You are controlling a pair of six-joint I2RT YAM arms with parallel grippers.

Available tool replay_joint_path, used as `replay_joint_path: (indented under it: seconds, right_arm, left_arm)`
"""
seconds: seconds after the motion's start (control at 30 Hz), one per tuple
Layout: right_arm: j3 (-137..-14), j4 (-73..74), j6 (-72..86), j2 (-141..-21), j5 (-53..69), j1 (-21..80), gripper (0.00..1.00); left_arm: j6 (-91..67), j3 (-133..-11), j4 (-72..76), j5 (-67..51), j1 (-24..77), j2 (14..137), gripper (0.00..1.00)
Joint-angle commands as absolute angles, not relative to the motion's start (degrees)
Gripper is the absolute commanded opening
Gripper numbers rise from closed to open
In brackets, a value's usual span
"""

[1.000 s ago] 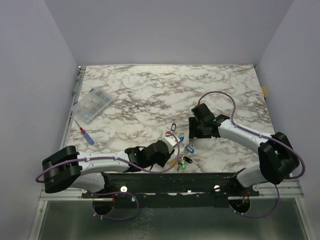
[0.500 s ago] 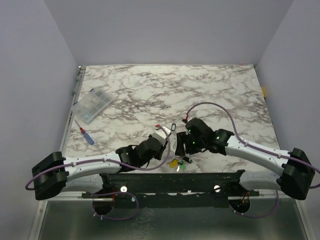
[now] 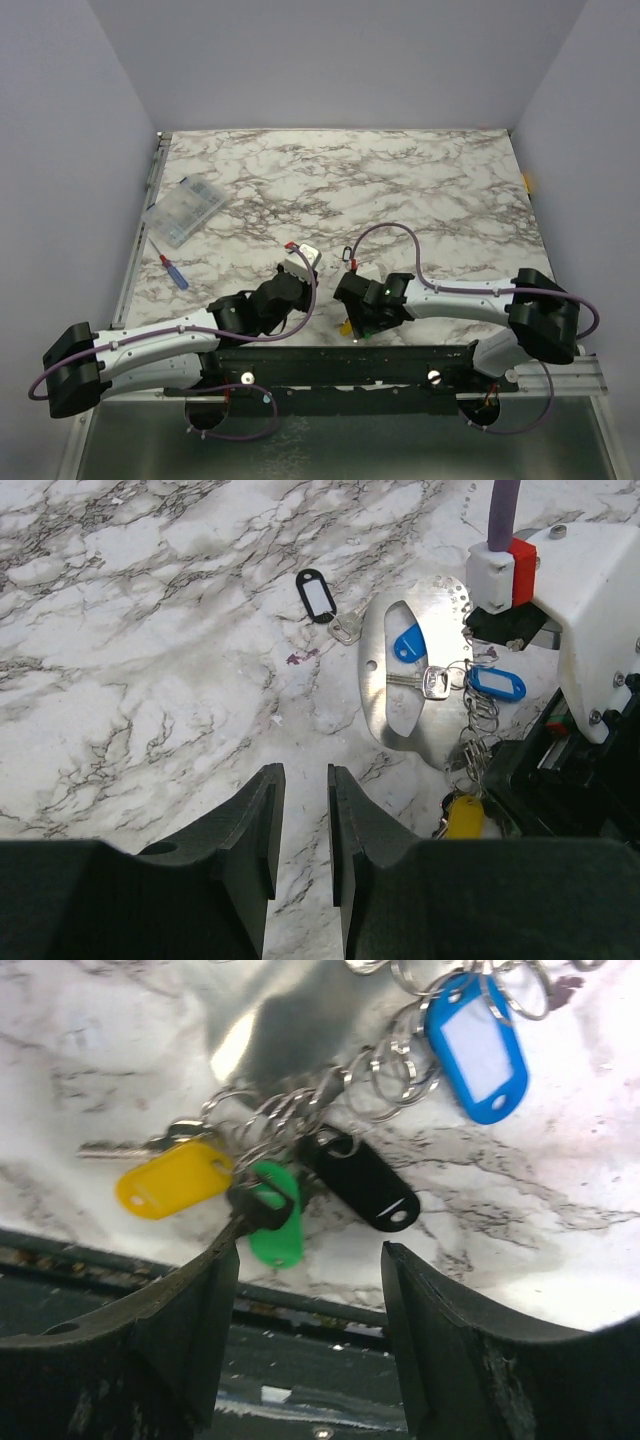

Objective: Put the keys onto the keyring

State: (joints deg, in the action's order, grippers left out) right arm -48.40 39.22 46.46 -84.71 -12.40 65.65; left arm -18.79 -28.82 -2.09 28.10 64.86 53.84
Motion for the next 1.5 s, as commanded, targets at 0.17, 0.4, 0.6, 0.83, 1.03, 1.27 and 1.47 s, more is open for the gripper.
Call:
replay_joint_path:
  seconds: [0.17,0.4,0.6,0.83,1.03,1.27,1.47]
  right_arm:
    - [-49.7,41.5,49.1,-89.7,-20.7,66.0,0.66]
    - [-49.4,44.5,49.0,-89.6,-26.8,66.0,0.64]
    - [-47.6,44.8,48.4,-88.2,-29.1,65.6,0.63]
    - [-48.2,47.2,51.8,-89.8,-31.9,59.5,0.62]
    - [-47.7,43.9,49.6,-88.4,-31.1,57.0,0.62]
    - [-47.7,39.9,43.1,-81.3,-28.3,56.9,0.60]
    - [-48.8,40.3,45.2,-73.7,-23.9,56.9,0.56]
  left_arm:
    - [-19.8,-28.2,-3.5,30.2,64.8,53.0,0.30]
    - [-19.3,-28.4,-3.5,29.4,64.8,54.0,0.29]
    - [-19.4,-28.5,-3.6,29.0,64.8,54.9,0.29]
    - [-20.5,-28.8,-3.2,24.6,64.8,56.1,0.28]
    - [-21.9,-29.5,-1.3,19.3,64.9,59.0,0.28]
    - [-23.1,-30.9,1.4,18.1,66.2,63.5,0.27]
    - [-18.8,-32.9,-2.5,24.2,66.1,60.1,0.26]
